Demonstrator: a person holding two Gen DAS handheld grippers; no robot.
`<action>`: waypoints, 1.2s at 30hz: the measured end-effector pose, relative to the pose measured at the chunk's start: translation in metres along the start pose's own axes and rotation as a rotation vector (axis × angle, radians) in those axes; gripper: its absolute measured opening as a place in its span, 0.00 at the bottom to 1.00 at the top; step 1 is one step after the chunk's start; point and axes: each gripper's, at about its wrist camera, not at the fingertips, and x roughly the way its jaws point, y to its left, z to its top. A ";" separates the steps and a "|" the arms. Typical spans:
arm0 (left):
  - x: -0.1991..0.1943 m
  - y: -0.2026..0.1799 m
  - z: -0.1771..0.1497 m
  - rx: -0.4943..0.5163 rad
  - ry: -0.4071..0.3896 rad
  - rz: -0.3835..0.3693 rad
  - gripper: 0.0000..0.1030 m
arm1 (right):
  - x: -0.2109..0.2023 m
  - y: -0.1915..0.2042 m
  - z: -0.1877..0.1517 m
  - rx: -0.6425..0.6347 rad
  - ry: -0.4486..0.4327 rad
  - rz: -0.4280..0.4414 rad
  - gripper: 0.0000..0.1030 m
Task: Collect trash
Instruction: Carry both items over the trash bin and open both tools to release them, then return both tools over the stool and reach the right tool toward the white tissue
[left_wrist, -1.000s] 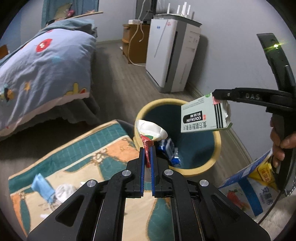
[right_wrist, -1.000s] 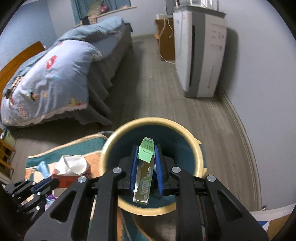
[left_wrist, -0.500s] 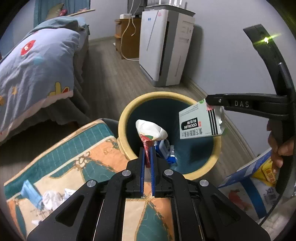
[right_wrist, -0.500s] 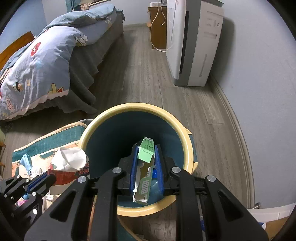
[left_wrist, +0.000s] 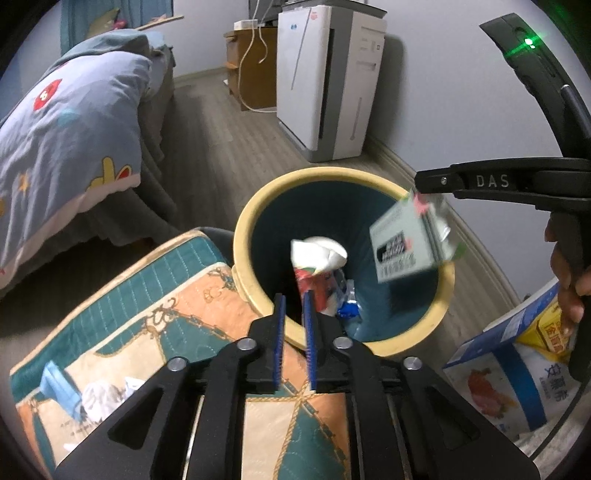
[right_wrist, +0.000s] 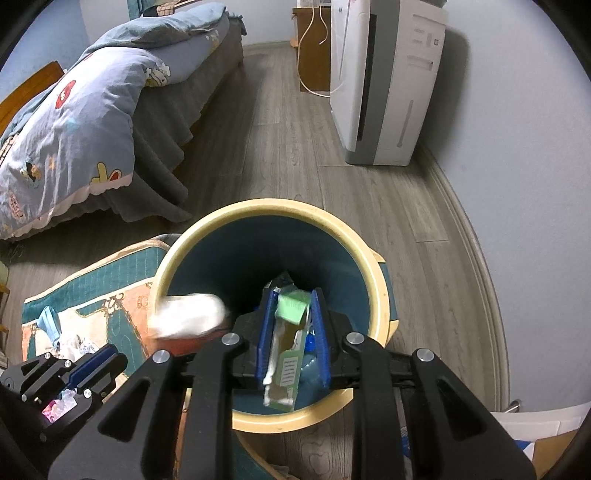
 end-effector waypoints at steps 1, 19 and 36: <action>0.000 0.001 0.000 -0.003 -0.002 0.001 0.20 | -0.001 0.000 0.000 0.001 -0.002 -0.001 0.24; -0.031 0.019 -0.007 -0.054 -0.079 0.070 0.90 | -0.031 0.002 0.004 0.032 -0.080 -0.019 0.94; -0.111 0.078 -0.053 -0.113 -0.132 0.229 0.92 | -0.053 0.048 -0.015 0.053 -0.054 0.049 0.94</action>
